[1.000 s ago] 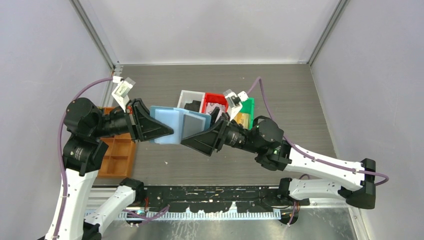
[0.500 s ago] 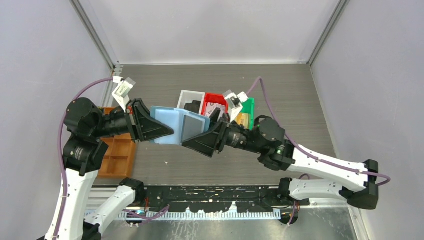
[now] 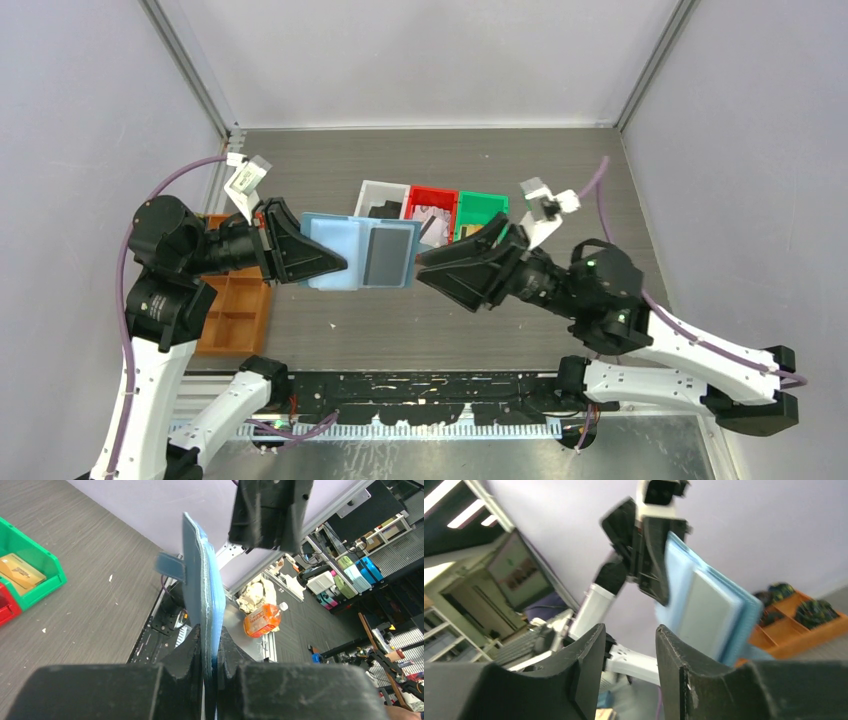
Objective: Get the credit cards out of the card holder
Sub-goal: Remove the credit card from the card holder.
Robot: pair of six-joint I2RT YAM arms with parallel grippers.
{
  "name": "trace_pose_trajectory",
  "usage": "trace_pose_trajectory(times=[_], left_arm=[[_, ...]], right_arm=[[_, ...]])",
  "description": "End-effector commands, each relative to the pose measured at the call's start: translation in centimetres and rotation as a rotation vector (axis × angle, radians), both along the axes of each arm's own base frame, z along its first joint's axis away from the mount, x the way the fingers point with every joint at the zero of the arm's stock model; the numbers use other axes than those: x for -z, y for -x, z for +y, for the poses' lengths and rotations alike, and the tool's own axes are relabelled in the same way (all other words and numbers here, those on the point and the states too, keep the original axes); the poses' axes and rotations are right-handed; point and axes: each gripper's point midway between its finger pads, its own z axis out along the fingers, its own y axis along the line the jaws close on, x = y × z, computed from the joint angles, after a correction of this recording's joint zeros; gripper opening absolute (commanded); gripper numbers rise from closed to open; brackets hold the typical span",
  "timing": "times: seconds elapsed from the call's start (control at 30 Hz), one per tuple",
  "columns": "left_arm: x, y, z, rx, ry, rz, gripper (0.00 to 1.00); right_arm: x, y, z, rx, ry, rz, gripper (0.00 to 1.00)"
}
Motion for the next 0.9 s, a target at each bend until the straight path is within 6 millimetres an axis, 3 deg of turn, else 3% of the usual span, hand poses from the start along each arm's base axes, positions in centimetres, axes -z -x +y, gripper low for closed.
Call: trace_pose_trajectory(times=[0.0, 0.13, 0.43, 0.57, 0.87], left_arm=[[-1.6, 1.0, 0.2, 0.018, 0.023, -0.061, 0.0], [-1.8, 1.4, 0.2, 0.025, 0.025, -0.063, 0.0], [-2.3, 1.7, 0.3, 0.029, 0.035, -0.062, 0.0], [-2.4, 1.8, 0.3, 0.029, 0.036, -0.062, 0.0], [-2.6, 2.0, 0.4, 0.028, 0.04, -0.063, 0.0]], right_arm=[[2.2, -2.1, 1.5, 0.093, 0.127, 0.021, 0.46], [1.9, -2.2, 0.8, 0.114, 0.117, 0.003, 0.42], [3.1, -3.8, -0.7, 0.228, 0.167, 0.018, 0.44], [3.3, -4.0, -0.4, 0.232, 0.17, 0.017, 0.49], [3.1, -4.6, 0.0, 0.257, 0.173, 0.006, 0.48]])
